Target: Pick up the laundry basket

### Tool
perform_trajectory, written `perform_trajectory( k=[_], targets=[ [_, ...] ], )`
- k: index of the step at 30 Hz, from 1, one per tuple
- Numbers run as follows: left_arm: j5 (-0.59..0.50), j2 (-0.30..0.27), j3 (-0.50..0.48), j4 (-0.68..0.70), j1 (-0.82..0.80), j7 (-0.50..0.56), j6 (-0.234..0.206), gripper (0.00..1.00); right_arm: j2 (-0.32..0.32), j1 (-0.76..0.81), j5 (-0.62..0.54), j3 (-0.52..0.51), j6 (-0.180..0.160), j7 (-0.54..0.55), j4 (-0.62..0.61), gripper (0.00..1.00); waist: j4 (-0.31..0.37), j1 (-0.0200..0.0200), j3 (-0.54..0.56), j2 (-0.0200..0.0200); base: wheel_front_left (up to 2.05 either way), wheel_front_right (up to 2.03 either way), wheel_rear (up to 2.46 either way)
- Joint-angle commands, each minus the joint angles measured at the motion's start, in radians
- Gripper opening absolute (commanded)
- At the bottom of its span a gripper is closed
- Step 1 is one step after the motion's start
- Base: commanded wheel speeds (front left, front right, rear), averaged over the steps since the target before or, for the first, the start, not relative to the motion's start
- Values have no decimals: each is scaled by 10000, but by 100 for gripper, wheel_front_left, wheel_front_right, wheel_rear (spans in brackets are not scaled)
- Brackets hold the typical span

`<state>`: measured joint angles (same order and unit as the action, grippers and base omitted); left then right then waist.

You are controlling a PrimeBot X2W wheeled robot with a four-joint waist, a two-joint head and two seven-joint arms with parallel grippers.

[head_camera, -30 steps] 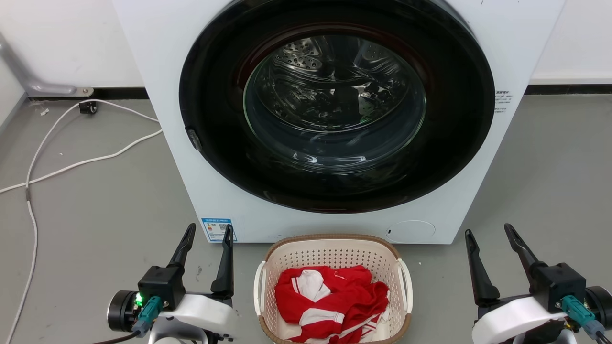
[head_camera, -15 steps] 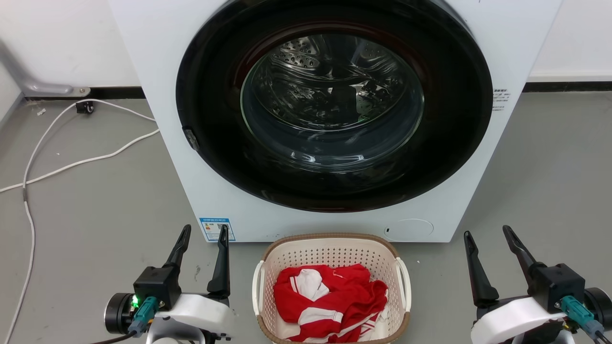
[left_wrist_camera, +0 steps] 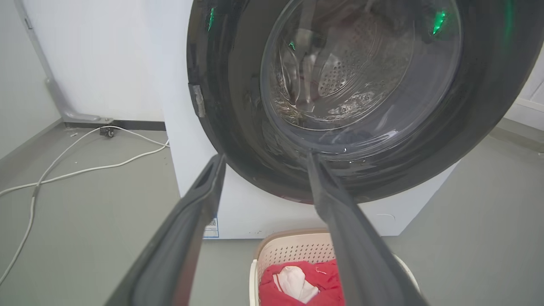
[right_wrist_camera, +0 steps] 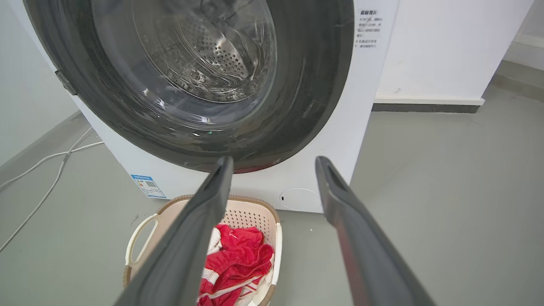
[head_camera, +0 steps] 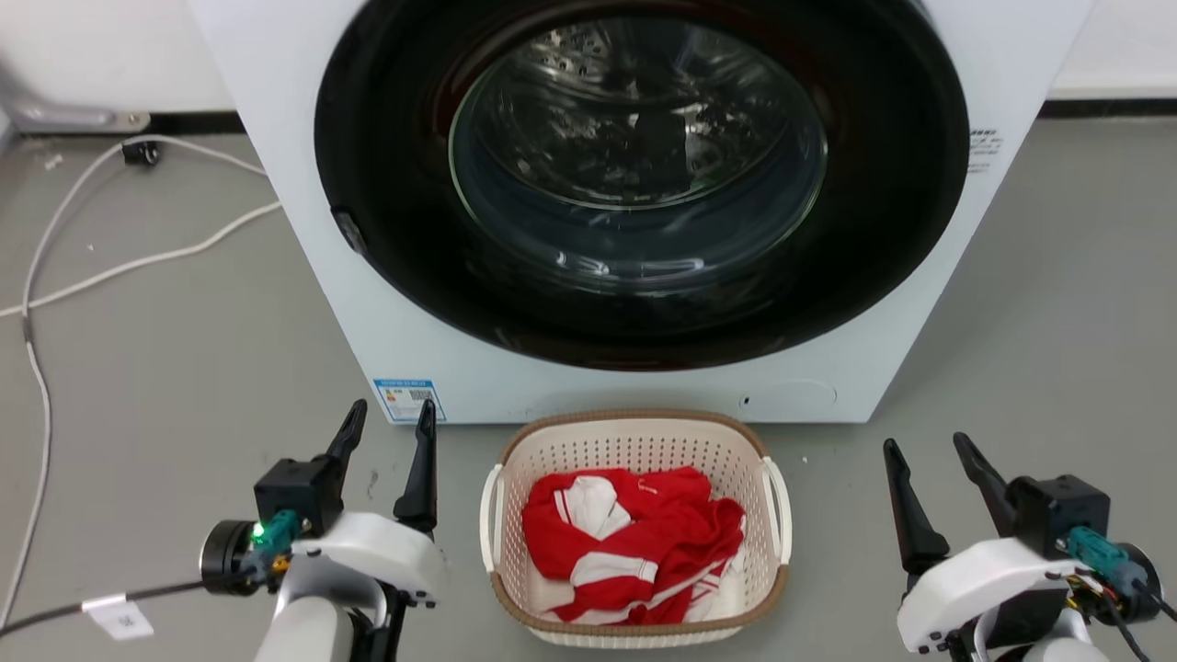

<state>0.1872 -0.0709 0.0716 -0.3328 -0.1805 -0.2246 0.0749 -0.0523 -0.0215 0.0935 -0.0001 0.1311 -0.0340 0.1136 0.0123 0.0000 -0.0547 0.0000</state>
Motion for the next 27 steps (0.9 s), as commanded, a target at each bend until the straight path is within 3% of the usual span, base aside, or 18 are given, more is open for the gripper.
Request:
perform_trajectory(
  k=[1, 17, 27],
  targets=[
    [110, -97, -8, -201, -325, 58, 75, 100, 37, -245, 93, 16, -7, 91, 166, 100, 15, 0, -396, 0, 0, 0, 0],
    [1323, -854, 622, -3102, -3204, 1450, 534, 100, 32, -2849, 302, 766, -7, 2070, 2531, 100, 229, 0, -3128, 0, 0, 0, 0],
    [3296, -1740, 2359, -4716, -4959, 2872, 552, 100, 31, -5033, 823, 1237, -7, 2881, 5008, 100, 536, 0, -4600, 0, 0, 0, 0]
  ],
)
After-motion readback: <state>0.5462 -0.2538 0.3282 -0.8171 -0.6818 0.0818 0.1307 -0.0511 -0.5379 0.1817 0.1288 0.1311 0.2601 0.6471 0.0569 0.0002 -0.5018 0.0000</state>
